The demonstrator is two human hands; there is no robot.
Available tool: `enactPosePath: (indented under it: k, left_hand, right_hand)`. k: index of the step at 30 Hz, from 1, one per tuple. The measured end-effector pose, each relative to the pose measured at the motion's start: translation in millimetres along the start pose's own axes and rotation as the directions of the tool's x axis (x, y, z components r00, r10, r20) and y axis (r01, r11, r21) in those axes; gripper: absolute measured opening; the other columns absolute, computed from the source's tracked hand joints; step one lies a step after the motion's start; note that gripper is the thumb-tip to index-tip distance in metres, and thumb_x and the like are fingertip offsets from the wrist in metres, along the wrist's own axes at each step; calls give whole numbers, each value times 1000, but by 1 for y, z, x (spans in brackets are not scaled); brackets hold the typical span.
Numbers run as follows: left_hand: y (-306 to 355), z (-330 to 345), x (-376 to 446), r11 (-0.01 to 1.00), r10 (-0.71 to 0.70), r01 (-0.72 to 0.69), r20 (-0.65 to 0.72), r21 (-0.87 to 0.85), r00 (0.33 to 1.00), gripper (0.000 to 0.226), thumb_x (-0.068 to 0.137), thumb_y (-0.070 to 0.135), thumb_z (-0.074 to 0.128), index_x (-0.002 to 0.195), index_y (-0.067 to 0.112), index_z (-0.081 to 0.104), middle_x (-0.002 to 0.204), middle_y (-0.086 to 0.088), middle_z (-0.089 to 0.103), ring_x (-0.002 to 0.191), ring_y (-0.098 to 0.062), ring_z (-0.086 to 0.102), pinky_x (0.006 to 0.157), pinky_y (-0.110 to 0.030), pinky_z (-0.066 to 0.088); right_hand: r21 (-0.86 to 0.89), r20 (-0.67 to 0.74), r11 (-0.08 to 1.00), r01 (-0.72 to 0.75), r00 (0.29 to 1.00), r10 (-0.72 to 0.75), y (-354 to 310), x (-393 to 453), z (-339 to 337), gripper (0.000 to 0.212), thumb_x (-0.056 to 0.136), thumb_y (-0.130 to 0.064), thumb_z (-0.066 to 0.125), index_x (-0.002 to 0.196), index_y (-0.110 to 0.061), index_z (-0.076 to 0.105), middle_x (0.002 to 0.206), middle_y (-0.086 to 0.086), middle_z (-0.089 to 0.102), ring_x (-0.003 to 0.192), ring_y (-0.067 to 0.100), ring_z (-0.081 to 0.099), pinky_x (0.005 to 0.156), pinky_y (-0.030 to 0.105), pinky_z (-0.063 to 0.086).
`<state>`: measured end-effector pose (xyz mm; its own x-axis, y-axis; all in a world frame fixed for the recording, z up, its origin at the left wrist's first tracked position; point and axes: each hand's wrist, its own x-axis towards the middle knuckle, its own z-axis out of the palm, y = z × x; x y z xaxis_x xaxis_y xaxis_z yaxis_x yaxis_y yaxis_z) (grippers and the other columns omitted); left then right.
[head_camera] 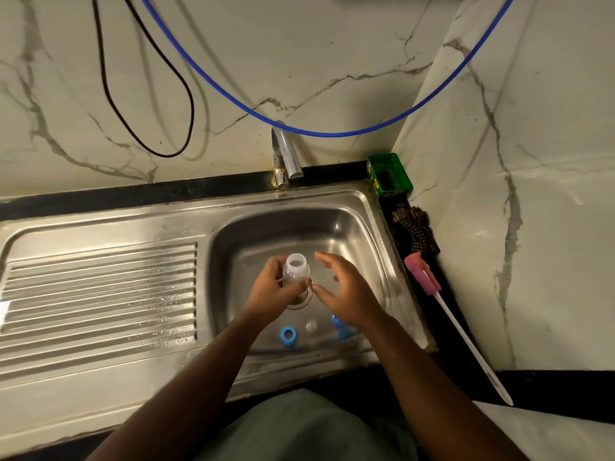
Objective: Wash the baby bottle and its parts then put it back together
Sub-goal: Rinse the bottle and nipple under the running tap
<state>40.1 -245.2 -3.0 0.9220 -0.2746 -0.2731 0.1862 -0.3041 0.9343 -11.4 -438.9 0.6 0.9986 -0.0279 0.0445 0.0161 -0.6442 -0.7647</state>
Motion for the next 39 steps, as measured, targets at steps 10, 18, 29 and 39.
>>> enactPosePath:
  k: [10,18,29,39]
  left_hand:
    - [33,-19,8,982,46,-46,-5,-181,999,30,102,21,65,132,25,66,117,5,76,110,-8,72,90,-22,59]
    - [76,-34,97,982,-122,84,-226,-171,966,17,102,29,65,117,22,69,102,0,75,92,-12,75,88,-42,64]
    - [109,-36,202,949,-197,256,-290,185,937,20,102,26,62,97,10,74,79,0,65,76,-19,64,70,-30,55]
    - [97,-41,194,969,-248,243,-203,-50,947,32,105,42,59,101,14,74,96,-11,75,90,-22,70,88,-39,59]
  right_hand:
    - [110,43,992,-62,997,58,-32,56,38,55,94,-55,60,143,-34,49,136,-13,62,122,4,60,98,34,56]
    - [205,-109,971,-118,984,143,-30,92,38,39,92,-52,70,126,-40,55,118,-17,68,107,3,66,87,33,60]
    - [232,-121,956,-179,970,211,-27,130,45,35,89,-41,71,121,-34,60,111,-13,68,101,4,66,87,34,59]
    - [305,-98,934,-185,970,224,-23,130,41,46,88,-45,76,129,-33,57,116,-13,70,104,4,68,84,28,60]
